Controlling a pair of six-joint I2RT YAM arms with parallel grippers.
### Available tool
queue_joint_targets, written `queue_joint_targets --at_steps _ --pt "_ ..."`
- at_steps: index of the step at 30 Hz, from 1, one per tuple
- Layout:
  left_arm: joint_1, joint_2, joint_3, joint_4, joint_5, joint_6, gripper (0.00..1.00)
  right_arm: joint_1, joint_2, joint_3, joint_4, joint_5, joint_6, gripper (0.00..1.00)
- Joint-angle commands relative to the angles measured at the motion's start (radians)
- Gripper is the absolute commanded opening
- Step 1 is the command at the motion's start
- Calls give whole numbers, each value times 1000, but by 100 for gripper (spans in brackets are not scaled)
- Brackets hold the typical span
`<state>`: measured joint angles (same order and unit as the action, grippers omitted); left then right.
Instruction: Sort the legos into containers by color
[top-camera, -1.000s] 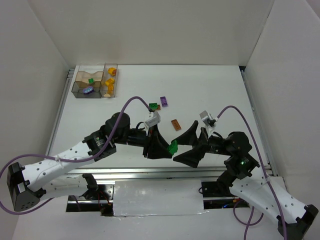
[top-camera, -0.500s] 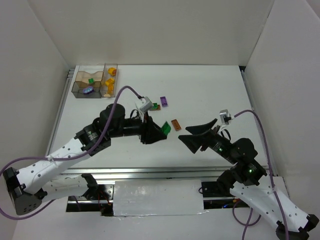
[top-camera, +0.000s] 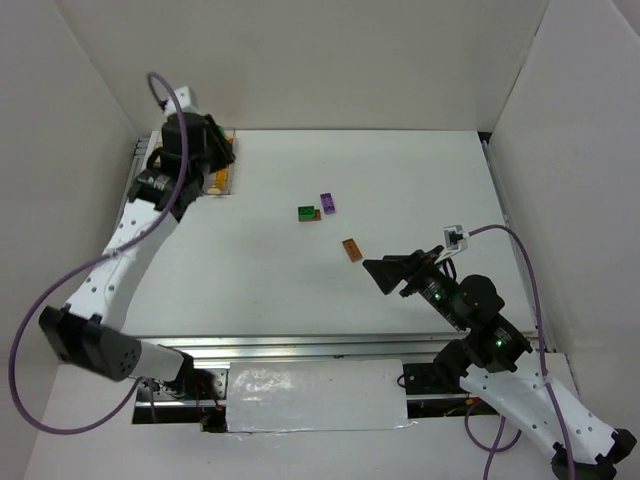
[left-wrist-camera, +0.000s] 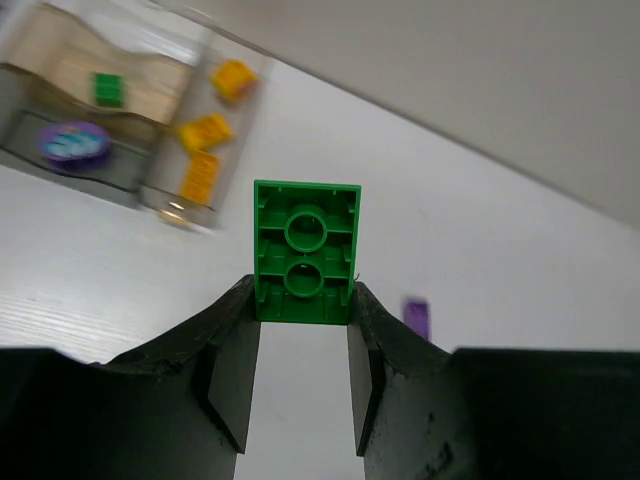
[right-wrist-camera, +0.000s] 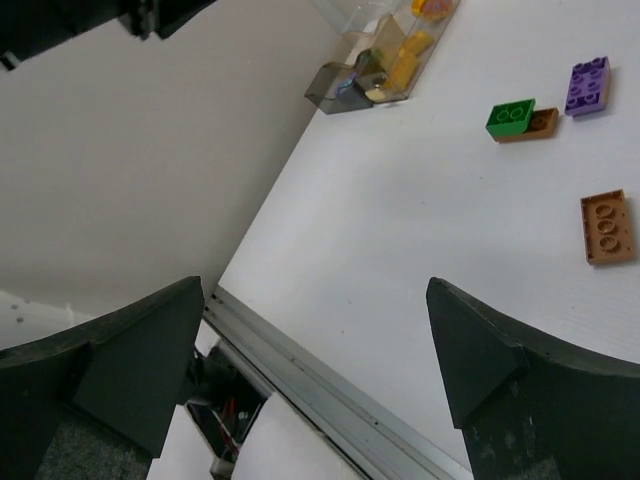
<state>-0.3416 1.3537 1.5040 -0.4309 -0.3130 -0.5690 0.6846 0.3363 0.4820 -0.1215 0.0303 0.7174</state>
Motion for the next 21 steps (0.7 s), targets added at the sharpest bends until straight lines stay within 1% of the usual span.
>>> queue_joint_targets --at_steps 1,2,3,4,5,6,7,8,9,10,11,12,13,14,19,21 --pt "174 119 103 -31 -164 -196 0 3 -3 -8 0 -26 19 100" --pt "223 180 128 -16 -204 -271 0 3 -3 -8 -1 -52 20 100" --pt "243 214 137 15 -204 -284 0 3 -8 -13 -1 -65 20 100" --pt "262 293 159 41 -196 -304 0 3 -11 -16 2 -76 20 100" --pt "298 336 192 43 -187 -325 0 3 -11 -17 6 -96 19 100" --pt "315 390 285 35 -160 -345 0 3 -11 -22 19 -105 17 100" --pt "335 495 342 14 -169 -364 0 1 -7 -22 20 -113 17 100" --pt "339 540 437 -11 -178 -377 0 1 -2 -20 22 -127 16 100" --pt "339 588 481 -12 -166 -373 0 1 9 -20 26 -136 16 100" --pt "373 670 557 -20 -170 -384 0 1 18 -20 26 -144 16 100" --pt "378 700 577 -22 -184 -391 0 -2 32 -20 29 -154 16 100" --pt "392 744 584 -6 -199 -397 0 0 39 -29 34 -168 19 100" --pt "400 757 569 18 -199 -410 0 -2 50 -34 37 -176 20 100" --pt "407 768 552 74 -198 -422 0 -2 55 -43 39 -184 22 100" --pt "458 831 458 168 -155 -520 0 -3 87 -45 25 -176 11 100" --pt "470 861 431 234 -114 -531 0 -3 99 -43 29 -176 11 100"
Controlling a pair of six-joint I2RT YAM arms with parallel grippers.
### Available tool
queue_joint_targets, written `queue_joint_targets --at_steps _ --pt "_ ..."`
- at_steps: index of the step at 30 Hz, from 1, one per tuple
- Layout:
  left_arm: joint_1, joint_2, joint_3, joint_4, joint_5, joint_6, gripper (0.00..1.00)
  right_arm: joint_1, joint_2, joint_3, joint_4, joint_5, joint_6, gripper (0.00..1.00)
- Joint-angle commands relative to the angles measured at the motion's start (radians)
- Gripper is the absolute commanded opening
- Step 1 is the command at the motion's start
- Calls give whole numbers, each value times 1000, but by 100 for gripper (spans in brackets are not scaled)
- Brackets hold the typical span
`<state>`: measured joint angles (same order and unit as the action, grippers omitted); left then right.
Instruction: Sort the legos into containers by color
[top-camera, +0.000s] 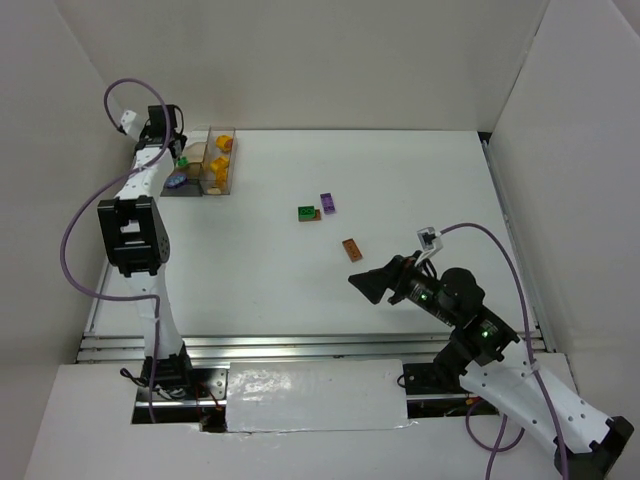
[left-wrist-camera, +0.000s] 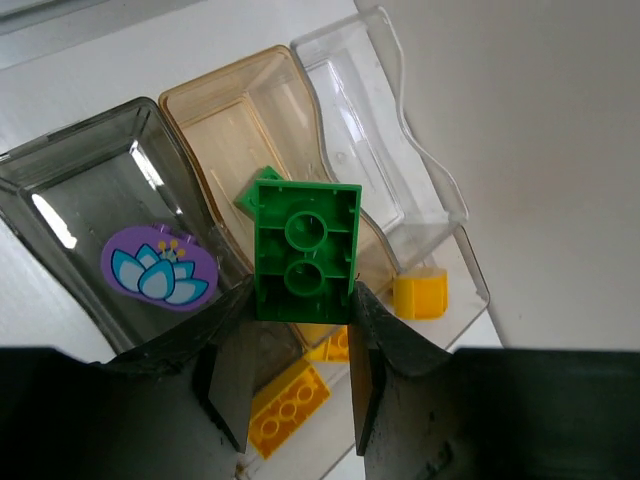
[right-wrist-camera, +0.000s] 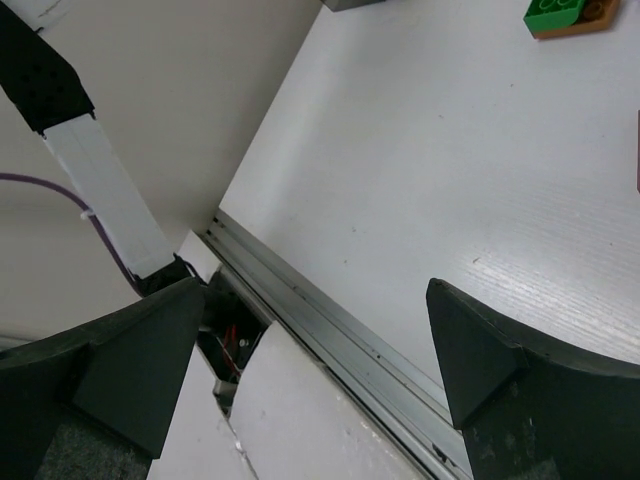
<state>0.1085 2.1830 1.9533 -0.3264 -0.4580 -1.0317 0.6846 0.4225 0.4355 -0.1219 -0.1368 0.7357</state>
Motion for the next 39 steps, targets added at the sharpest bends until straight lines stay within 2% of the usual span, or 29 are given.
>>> queue_joint_targets --at_steps 1,6,8,14,18,21,30,32,33,35,39 --pt "23 46 -19 150 51 -70 0 -3 28 3 42 -12 -6 100" --pt "51 138 -7 216 148 -117 1 -5 87 0 67 -52 -9 100" --pt "59 155 -7 230 157 -128 6 -7 96 2 61 -57 -15 100" --pt "63 158 18 237 165 -114 27 -7 98 -7 59 -49 -32 100" --pt "71 147 -5 250 176 -126 48 -5 104 -17 77 -60 -30 100" --pt "76 150 -7 244 188 -131 58 -5 107 -21 79 -67 -30 100" --pt "77 71 -62 280 208 -126 70 -8 108 -24 76 -63 -32 100" --pt "73 -3 -120 317 219 -101 72 -7 116 -29 84 -64 -27 100" --pt "68 -32 -143 375 232 -85 88 -10 119 -30 90 -66 -25 100" --pt "42 -127 -180 411 257 5 99 -8 127 -27 88 -63 -28 100" --pt "-55 -233 -137 284 324 197 99 -14 127 -4 48 20 -18 100"
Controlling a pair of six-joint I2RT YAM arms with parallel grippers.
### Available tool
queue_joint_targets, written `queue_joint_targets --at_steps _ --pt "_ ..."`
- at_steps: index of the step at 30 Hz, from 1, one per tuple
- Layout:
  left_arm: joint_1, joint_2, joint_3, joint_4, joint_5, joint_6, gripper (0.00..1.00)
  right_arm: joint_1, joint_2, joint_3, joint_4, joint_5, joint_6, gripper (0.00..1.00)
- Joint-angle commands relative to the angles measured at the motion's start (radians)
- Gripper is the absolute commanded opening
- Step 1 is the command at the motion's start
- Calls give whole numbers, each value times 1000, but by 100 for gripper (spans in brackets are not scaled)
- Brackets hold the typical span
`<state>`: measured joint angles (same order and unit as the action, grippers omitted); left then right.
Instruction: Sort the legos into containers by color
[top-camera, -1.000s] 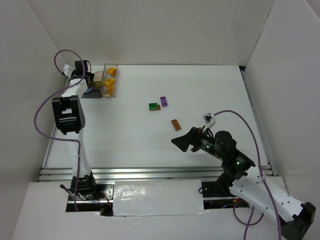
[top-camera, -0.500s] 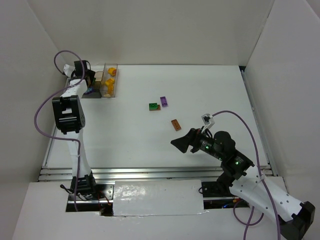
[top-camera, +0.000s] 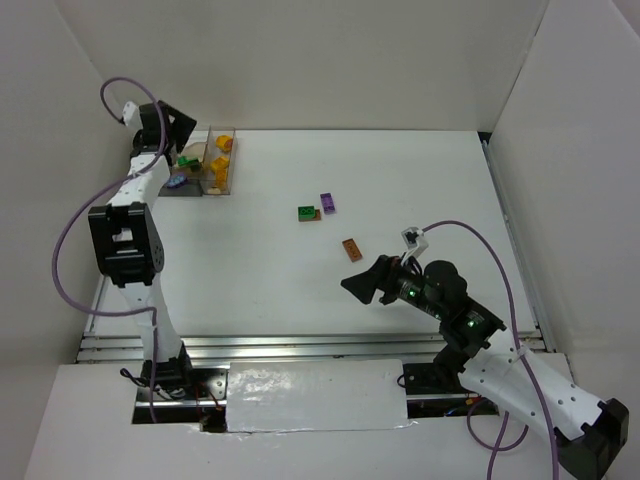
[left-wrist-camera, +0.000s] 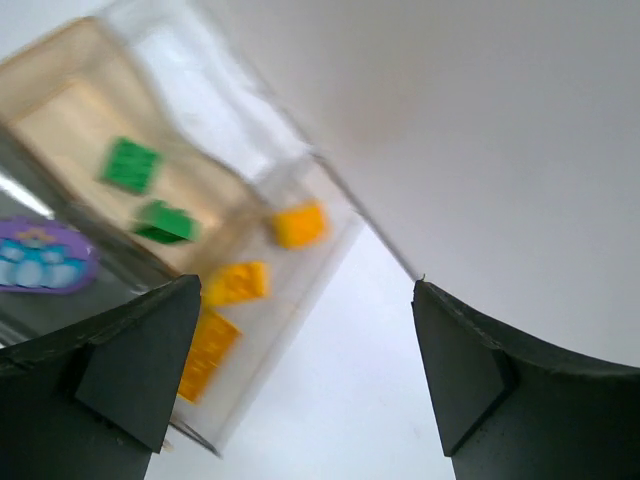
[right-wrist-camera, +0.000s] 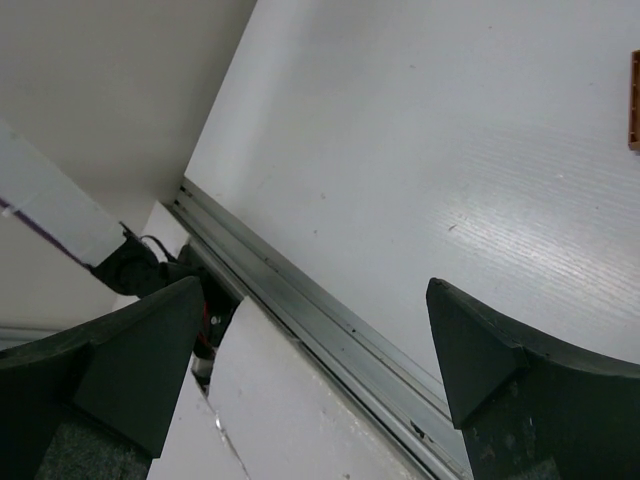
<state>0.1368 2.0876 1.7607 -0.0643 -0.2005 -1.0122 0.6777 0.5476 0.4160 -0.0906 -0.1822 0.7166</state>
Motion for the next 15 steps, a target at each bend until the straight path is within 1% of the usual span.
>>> queue_joint_targets --at_steps 1,2,3,5,6,7,8,9,10,12,13,14,15 --pt "-142 -176 52 -38 73 222 99 -7 -3 23 2 87 7 100" --pt "-193 -191 46 -81 52 297 100 -10 -11 41 -15 105 18 100" --pt "-283 -219 30 -130 5 343 100 -12 -17 53 -56 146 23 100" --pt "-371 -227 11 -218 -75 405 100 -10 -37 82 -101 176 30 100" --pt "-408 -228 2 -244 -89 421 99 -15 -46 92 -147 181 33 100" --pt "-475 -224 -6 -274 -100 426 99 -13 -55 99 -171 213 35 100" --pt "-508 -225 -35 -314 -128 420 99 -13 -70 115 -193 217 32 100" --pt "-540 -228 -59 -313 -137 425 100 -13 -81 118 -225 219 30 100" --pt "-601 -235 -94 -304 -154 440 99 -13 -103 121 -239 219 27 100" --pt "-650 -225 -106 -295 -195 458 100 -15 -124 118 -262 213 29 100" --pt "-675 -192 -84 -299 -200 465 100 -15 -136 115 -265 208 30 100" --pt "-680 -166 -57 -319 -206 459 99 -15 -153 106 -267 202 40 100" --pt "-681 -137 -26 -377 -195 457 100 -15 -159 99 -268 190 41 100"
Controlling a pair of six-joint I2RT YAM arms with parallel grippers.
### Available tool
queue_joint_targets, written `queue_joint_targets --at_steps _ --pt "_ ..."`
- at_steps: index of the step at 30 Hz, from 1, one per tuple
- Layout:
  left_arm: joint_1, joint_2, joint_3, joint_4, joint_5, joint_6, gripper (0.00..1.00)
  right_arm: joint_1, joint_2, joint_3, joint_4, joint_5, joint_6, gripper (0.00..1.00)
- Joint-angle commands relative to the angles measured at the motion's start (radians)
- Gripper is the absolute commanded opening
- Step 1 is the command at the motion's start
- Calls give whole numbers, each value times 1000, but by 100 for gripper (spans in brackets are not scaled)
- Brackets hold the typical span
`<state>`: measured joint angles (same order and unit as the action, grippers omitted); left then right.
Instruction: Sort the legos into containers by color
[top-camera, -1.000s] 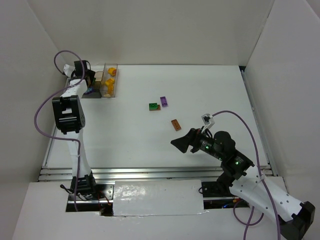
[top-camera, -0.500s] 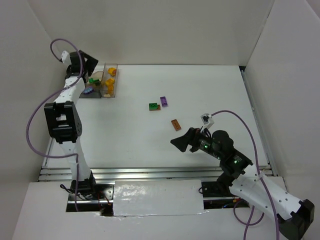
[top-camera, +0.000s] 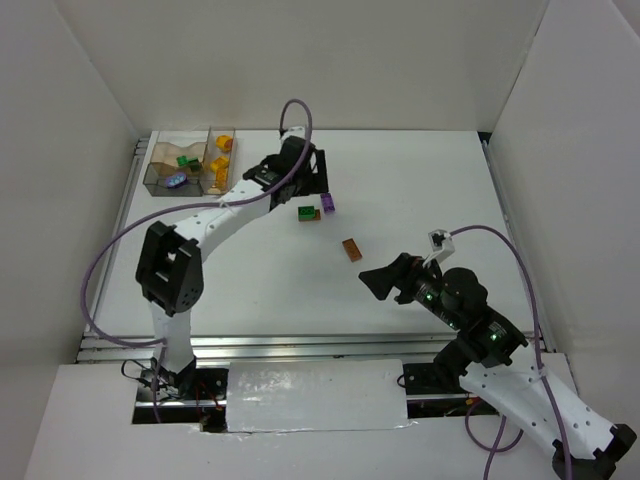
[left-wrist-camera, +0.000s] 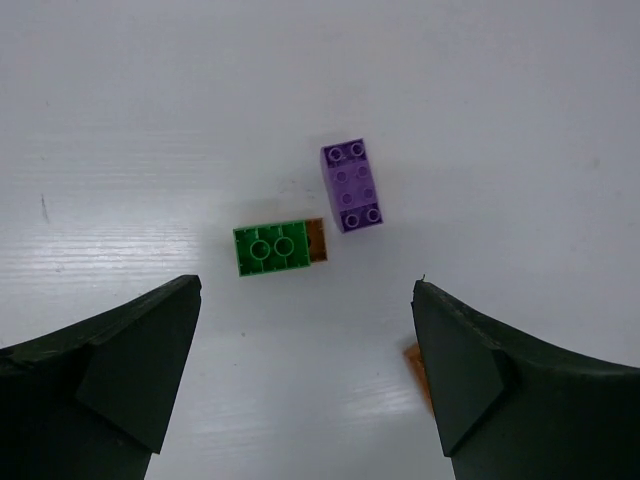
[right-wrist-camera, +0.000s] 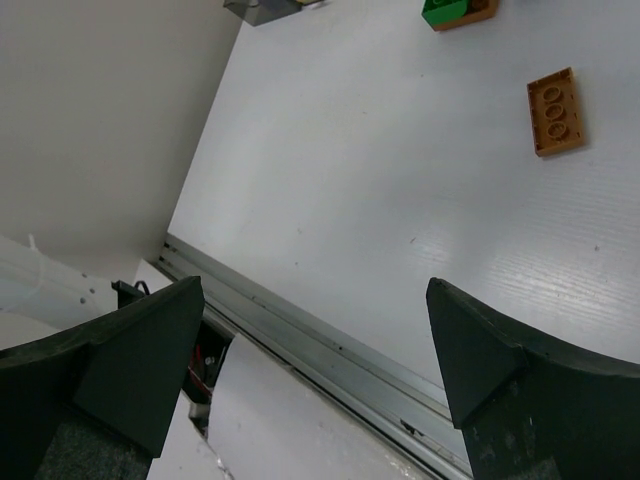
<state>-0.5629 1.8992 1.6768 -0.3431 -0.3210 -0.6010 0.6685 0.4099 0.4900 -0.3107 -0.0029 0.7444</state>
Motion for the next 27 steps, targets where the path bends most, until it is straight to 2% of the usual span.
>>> queue_joint_targets --at_steps 1,12,19,23,27 --pt "18 111 116 -123 -69 43 100 -4 -29 22 -50 7 18 100" --pt "8 359 297 -234 -79 30 99 -4 -72 -21 -48 -35 23 100" --pt "6 374 253 -208 -46 7 93 -4 -56 -22 -48 -35 1 100" --pt "6 377 224 -195 -38 6 85 -3 -57 -27 -41 -37 0 100" --pt "6 402 233 -203 -30 6 85 -6 -60 -28 -41 -37 -2 100"
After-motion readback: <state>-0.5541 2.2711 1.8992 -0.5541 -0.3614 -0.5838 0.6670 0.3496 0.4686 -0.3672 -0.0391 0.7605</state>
